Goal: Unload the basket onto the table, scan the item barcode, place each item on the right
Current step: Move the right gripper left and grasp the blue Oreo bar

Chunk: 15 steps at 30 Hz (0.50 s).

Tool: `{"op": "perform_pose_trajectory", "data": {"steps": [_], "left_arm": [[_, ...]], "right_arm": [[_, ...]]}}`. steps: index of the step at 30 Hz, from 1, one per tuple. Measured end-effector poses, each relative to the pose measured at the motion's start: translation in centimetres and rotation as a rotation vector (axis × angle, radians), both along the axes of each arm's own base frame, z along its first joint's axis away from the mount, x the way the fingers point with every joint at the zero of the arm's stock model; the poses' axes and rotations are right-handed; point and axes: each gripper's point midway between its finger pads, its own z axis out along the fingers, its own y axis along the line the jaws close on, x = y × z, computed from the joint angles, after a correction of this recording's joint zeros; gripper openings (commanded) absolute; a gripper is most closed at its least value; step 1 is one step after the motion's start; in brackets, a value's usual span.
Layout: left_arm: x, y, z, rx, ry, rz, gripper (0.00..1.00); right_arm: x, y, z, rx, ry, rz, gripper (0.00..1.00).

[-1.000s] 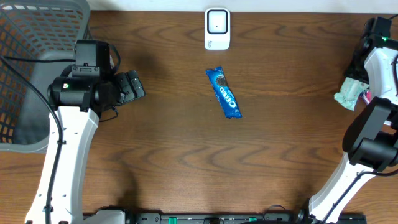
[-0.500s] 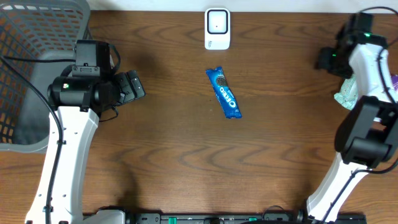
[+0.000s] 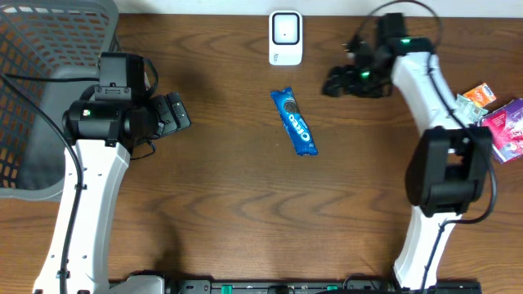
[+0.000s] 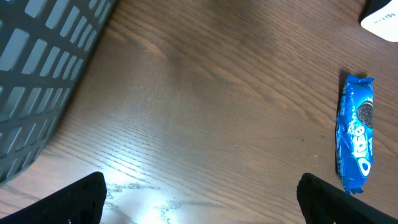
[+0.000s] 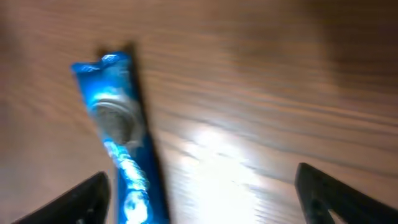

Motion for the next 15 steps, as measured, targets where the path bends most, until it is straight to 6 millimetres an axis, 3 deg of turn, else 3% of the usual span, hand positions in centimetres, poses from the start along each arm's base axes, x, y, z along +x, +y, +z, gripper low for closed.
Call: {"op": "perform_pose_trajectory", "data": {"steps": [5, 8, 14, 15], "left_arm": [[0.0, 0.0, 0.0, 0.000, 0.001, 0.000, 0.98], [0.0, 0.0, 0.0, 0.000, 0.000, 0.000, 0.98], [0.0, 0.0, 0.0, 0.000, 0.000, 0.000, 0.98], [0.0, 0.0, 0.0, 0.000, 0.001, 0.000, 0.98]], "right_arm": [[-1.2, 5.3, -1.8, -0.028, -0.040, 0.123, 0.99], [-2.4, 7.4, -3.3, -0.069, -0.043, 0.162, 0.99], [-4.7, 8.3, -6.3, -0.208, -0.006, 0.143, 0.99], [-4.9, 8.2, -6.6, -0.223, -0.004, 0.141, 0.92]]}}
